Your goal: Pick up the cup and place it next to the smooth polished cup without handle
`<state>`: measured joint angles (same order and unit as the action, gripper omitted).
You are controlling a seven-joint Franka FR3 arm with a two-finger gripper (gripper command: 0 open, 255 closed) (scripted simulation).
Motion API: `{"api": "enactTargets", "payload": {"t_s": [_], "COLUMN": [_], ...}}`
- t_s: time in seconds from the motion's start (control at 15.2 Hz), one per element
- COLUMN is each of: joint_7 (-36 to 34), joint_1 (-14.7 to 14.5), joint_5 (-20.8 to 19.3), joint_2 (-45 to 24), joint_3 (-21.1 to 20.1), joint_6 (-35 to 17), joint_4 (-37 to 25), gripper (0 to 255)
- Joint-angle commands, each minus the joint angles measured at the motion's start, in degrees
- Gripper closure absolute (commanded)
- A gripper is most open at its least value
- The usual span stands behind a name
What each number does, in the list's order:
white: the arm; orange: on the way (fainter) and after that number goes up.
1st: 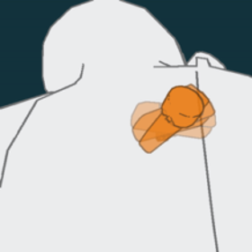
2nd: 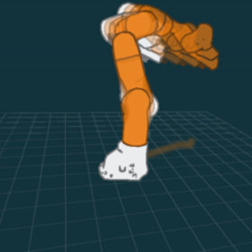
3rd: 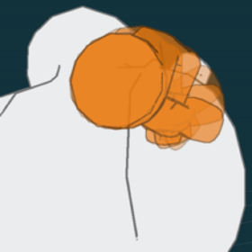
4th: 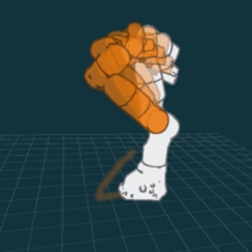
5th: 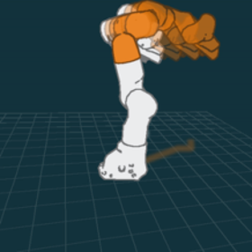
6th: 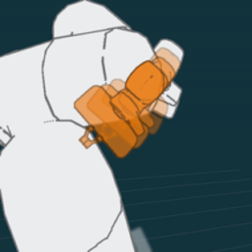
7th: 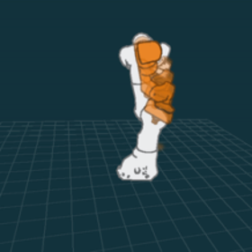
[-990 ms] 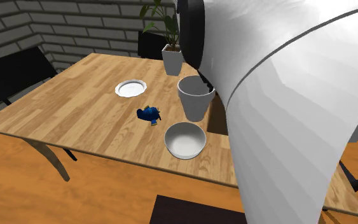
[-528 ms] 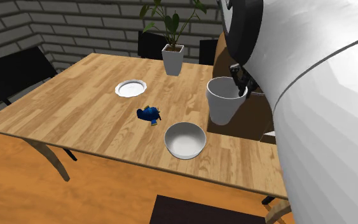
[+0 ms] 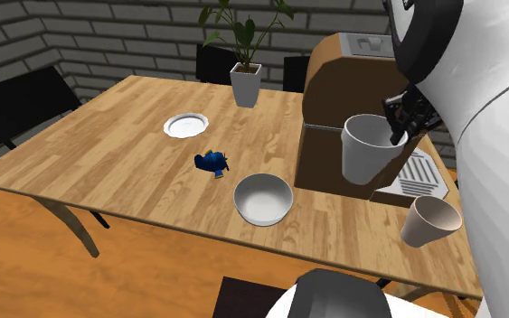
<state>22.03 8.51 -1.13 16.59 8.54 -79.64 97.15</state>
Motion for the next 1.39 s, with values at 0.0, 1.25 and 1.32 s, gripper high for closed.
{"api": "enactTargets", "payload": {"t_s": [0.0, 1.25, 1.32], "joint_7": [2.99, 4.66, 4.65], "joint_1": [0.88, 1.87, 1.89], "joint_5": [-0.31, -1.28, -1.31], "joint_2": [-1.87, 1.24, 1.36], "joint_3": [1.94, 3.27, 3.29], "joint_6": [0.35, -13.84, -14.61], "joint_4": [-2.23, 15.0, 15.88], "gripper": [255, 255, 255]}}
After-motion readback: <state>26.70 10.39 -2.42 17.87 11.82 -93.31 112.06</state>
